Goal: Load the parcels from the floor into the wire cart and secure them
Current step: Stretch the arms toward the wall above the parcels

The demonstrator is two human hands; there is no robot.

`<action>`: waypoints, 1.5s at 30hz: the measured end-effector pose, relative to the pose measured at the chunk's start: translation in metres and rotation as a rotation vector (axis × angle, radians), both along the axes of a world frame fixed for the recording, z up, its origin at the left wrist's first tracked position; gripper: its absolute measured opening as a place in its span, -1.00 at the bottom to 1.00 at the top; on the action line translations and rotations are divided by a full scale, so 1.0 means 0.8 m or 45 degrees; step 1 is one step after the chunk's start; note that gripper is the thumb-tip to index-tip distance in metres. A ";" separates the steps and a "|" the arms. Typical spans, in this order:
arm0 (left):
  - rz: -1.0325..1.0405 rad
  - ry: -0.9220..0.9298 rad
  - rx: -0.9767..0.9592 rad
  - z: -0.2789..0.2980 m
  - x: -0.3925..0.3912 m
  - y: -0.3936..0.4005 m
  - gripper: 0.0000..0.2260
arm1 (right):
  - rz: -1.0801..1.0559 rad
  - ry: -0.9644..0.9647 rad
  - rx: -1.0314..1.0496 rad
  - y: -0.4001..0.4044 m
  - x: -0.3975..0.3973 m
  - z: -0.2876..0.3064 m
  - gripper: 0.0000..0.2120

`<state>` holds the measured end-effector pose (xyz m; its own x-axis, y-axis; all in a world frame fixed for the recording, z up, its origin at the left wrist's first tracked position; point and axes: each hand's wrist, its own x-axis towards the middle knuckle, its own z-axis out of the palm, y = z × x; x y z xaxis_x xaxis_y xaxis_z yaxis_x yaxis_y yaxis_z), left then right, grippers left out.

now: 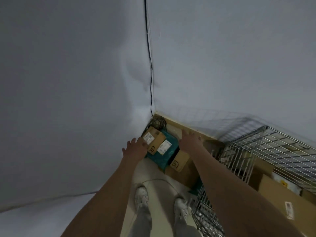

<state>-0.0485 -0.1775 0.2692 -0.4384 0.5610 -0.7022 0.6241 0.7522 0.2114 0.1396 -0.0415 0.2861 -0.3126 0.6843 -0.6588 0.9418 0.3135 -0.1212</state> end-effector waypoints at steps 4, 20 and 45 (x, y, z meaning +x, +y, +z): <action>0.040 -0.063 -0.028 -0.065 -0.019 0.022 -0.49 | -0.097 0.030 -0.050 0.011 -0.014 -0.072 -0.44; 1.178 -0.594 0.231 -0.488 -0.057 0.133 -0.70 | -0.081 0.177 -0.197 0.091 -0.133 -0.475 -0.44; 1.718 -0.917 0.248 -0.538 0.027 0.114 -0.64 | -0.706 0.469 -0.172 0.117 -0.090 -0.522 -0.65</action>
<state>-0.0267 -0.0864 -0.1613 -0.2901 0.1442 -0.9461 -0.7495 0.5805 0.3183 0.0678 0.0524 -0.1314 -0.1599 0.7272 -0.6675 0.8487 -0.2441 -0.4692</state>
